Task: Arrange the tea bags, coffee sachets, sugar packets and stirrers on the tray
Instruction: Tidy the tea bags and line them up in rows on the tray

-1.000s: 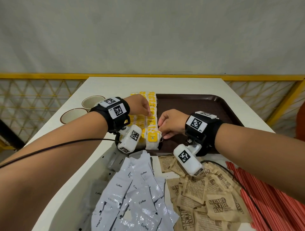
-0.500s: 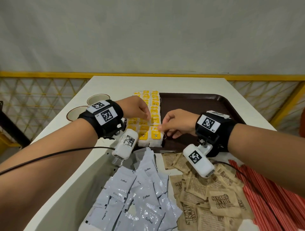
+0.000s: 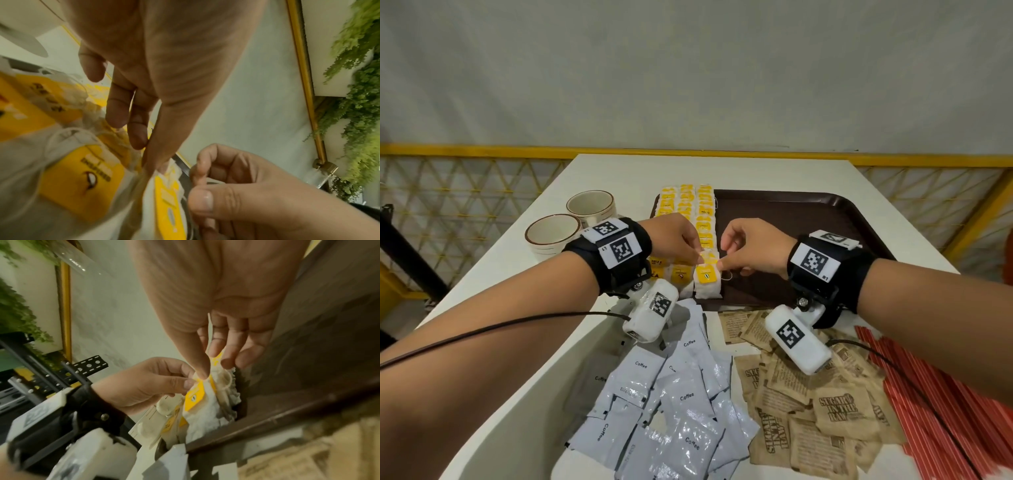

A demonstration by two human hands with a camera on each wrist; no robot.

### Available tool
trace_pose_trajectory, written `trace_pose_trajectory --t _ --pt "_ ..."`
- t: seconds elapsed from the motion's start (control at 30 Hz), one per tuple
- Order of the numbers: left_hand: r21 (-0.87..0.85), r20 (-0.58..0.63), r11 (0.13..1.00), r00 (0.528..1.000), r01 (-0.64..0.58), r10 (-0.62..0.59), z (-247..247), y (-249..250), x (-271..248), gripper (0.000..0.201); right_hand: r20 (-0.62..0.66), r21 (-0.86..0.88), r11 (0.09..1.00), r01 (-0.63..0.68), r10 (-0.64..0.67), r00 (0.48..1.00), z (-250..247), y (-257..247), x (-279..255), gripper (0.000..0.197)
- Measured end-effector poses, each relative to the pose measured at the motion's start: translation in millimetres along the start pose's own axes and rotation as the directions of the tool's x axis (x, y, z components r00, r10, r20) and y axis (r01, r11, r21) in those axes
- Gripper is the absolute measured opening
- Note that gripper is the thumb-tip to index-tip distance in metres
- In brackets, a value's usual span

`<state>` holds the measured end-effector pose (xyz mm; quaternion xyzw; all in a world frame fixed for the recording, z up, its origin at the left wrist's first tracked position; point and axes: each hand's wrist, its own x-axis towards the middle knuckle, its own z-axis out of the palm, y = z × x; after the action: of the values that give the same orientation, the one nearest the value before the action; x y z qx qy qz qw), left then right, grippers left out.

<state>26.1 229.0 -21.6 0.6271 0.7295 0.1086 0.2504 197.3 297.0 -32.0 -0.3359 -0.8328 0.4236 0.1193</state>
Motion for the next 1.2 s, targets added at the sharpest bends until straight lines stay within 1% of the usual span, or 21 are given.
trace_pose_trajectory --t 0.03,0.1,0.13,0.17,0.27,0.4,0.47,0.57,0.67,0.8,0.9,0.97,1.0,1.13,1.2 --pt "-0.003 -0.017 1.0 1.0 0.009 -0.009 0 -1 1 0.013 0.001 -0.037 0.999 0.035 -0.035 0.999 0 -1 0 0.024" --pt "0.003 -0.062 0.999 0.998 0.033 -0.033 0 -2 5 0.025 0.052 -0.07 0.994 0.086 -0.082 0.995 1 -2 -1 0.021" --pt "0.009 -0.072 0.999 0.996 0.045 -0.044 0 -3 6 0.027 0.081 -0.076 0.992 0.097 -0.091 0.993 2 -2 -2 0.021" --pt "0.013 -0.072 0.998 0.996 0.055 -0.054 0 -3 8 0.027 0.108 -0.086 0.991 0.102 -0.093 0.99 3 -2 -2 0.022" --pt "0.029 -0.036 0.998 0.998 0.053 -0.052 -1 0 9 0.016 0.171 -0.145 0.982 0.122 -0.097 0.981 7 -1 -2 0.022" --pt "0.126 -0.009 0.992 1.0 0.03 -0.029 -1 6 12 0.01 0.2 -0.223 0.965 0.135 -0.09 0.976 12 0 0 0.02" --pt "0.176 -0.008 0.984 1.0 0.022 -0.021 -1 8 14 0.011 0.22 -0.242 0.957 0.16 -0.106 0.97 13 -2 1 0.018" --pt "0.203 -0.015 0.979 1.0 0.015 -0.012 -4 12 17 0.014 0.286 -0.265 0.937 0.23 -0.151 0.946 11 -7 3 0.017" --pt "0.209 -0.015 0.978 1.0 0.021 -0.018 -3 14 18 0.015 0.34 -0.304 0.919 0.252 -0.142 0.929 12 -8 3 0.015" --pt "0.145 -0.051 0.989 0.999 0.019 -0.011 -2 9 20 0.006 0.332 -0.338 0.913 0.228 -0.111 0.937 15 -1 6 0.012" --pt "0.074 -0.14 0.997 0.99 0.013 -0.003 -5 5 16 0.004 0.323 -0.34 0.918 0.206 -0.092 0.942 15 0 7 0.015" --pt "0.031 -0.189 1.0 0.982 0.006 0.0 -8 4 10 0.007 0.322 -0.346 0.917 0.199 -0.083 0.943 15 0 8 0.016" --pt "0.018 -0.191 1.0 0.982 0.005 -0.001 -10 3 6 0.008 0.319 -0.348 0.916 0.197 -0.082 0.944 15 0 8 0.016" --pt "0.03 -0.108 0.999 0.994 0.023 -0.019 -16 -3 -8 0.005 0.3 -0.347 0.922 0.174 -0.066 0.952 16 0 9 0.018" --pt "0.025 -0.094 0.999 0.995 0.032 -0.03 -15 -6 -14 0.008 0.291 -0.327 0.934 0.145 -0.047 0.955 16 0 7 0.02"
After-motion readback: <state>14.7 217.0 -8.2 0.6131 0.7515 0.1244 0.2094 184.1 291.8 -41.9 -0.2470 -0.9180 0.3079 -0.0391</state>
